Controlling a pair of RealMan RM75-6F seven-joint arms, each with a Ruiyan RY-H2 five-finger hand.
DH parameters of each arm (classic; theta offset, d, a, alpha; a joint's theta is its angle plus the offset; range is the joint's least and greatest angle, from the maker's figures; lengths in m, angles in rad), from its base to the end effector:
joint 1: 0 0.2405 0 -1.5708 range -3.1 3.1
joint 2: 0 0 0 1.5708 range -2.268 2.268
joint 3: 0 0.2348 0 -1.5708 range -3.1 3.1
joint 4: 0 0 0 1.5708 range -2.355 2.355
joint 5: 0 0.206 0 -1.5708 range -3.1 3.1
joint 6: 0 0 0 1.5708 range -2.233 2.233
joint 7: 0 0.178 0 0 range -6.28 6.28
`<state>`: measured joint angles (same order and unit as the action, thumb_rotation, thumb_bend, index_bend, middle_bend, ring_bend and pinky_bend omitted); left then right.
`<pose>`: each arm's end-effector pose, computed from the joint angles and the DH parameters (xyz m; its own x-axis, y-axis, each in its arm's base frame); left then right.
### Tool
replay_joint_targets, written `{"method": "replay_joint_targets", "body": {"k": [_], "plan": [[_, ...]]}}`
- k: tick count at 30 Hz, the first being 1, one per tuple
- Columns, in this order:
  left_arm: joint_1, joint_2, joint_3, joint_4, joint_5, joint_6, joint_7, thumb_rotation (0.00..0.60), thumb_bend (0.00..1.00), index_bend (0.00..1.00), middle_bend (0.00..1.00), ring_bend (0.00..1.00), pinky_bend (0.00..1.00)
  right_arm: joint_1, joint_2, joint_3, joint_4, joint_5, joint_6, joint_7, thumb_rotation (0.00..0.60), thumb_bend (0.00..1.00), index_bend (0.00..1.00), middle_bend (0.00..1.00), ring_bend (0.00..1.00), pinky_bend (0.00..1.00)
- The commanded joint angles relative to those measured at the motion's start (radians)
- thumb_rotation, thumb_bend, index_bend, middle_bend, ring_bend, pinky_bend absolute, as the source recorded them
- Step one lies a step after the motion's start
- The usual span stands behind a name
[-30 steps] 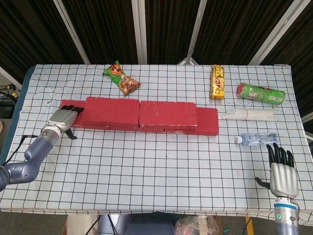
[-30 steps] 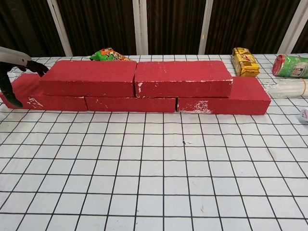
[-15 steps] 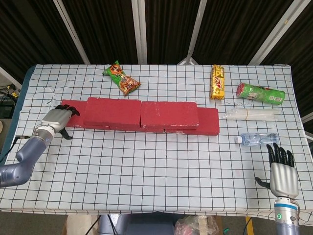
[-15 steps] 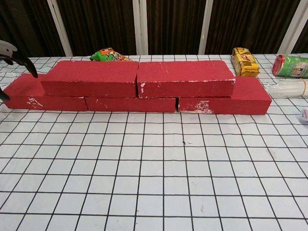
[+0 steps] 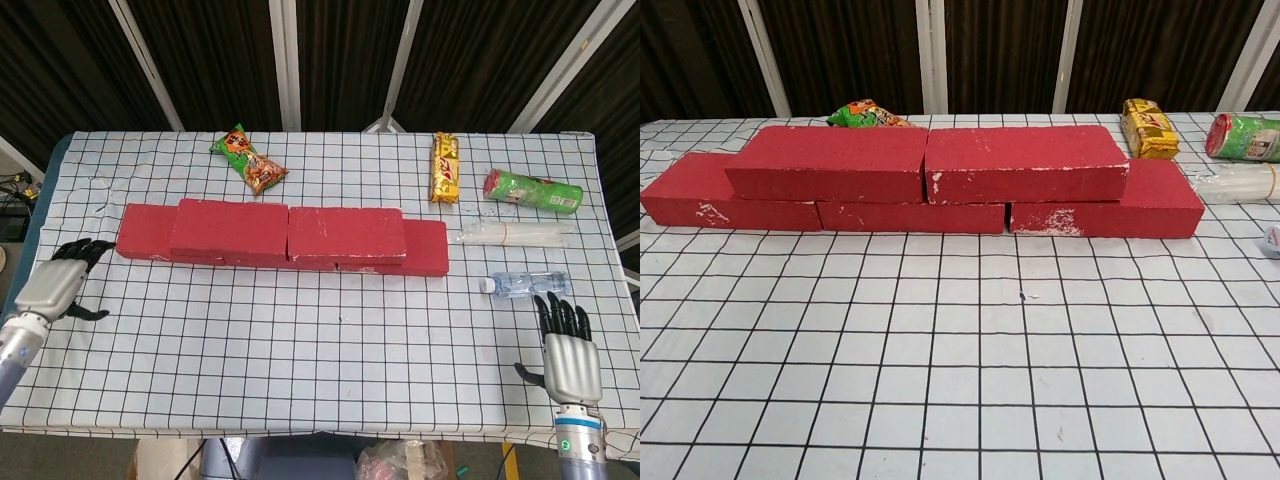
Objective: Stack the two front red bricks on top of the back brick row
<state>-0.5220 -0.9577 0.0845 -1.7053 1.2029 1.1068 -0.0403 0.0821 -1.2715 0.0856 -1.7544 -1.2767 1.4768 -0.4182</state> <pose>-0.2687 0.2970 0.1390 0.4218 0.3040 0.8542 0.9043 -0.0722 -0.4208 -0.2801 -0.2122 0.1091 0.4784 -0.0779 0.8747 -0.8565 0.1781 0.4844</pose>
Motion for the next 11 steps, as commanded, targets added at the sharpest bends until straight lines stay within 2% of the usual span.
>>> {"method": "replay_joint_targets", "body": {"k": [1, 7, 11], "plan": [[0.178, -0.113, 0.04, 0.118, 0.18, 0.2, -0.109, 0.6, 0.0, 0.11, 0.06, 0.0, 0.0, -0.002, -0.002, -0.003, 0.001, -0.01, 0.005, 0.002, 0.6, 0.13, 0.04, 0.0, 0.0, 0.0], [0.265, -0.208, 0.025, 0.199, 0.255, 0.352, -0.065, 0.6, 0.0, 0.11, 0.05, 0.0, 0.0, -0.004, 0.002, -0.008, -0.002, -0.034, 0.012, 0.014, 0.6, 0.13, 0.04, 0.0, 0.0, 0.0], [0.294, -0.223, 0.015, 0.201, 0.285, 0.4, -0.02, 0.6, 0.0, 0.11, 0.04, 0.0, 0.0, -0.006, 0.002, -0.009, 0.0, -0.04, 0.014, 0.015, 0.6, 0.13, 0.04, 0.0, 0.0, 0.0]]}}
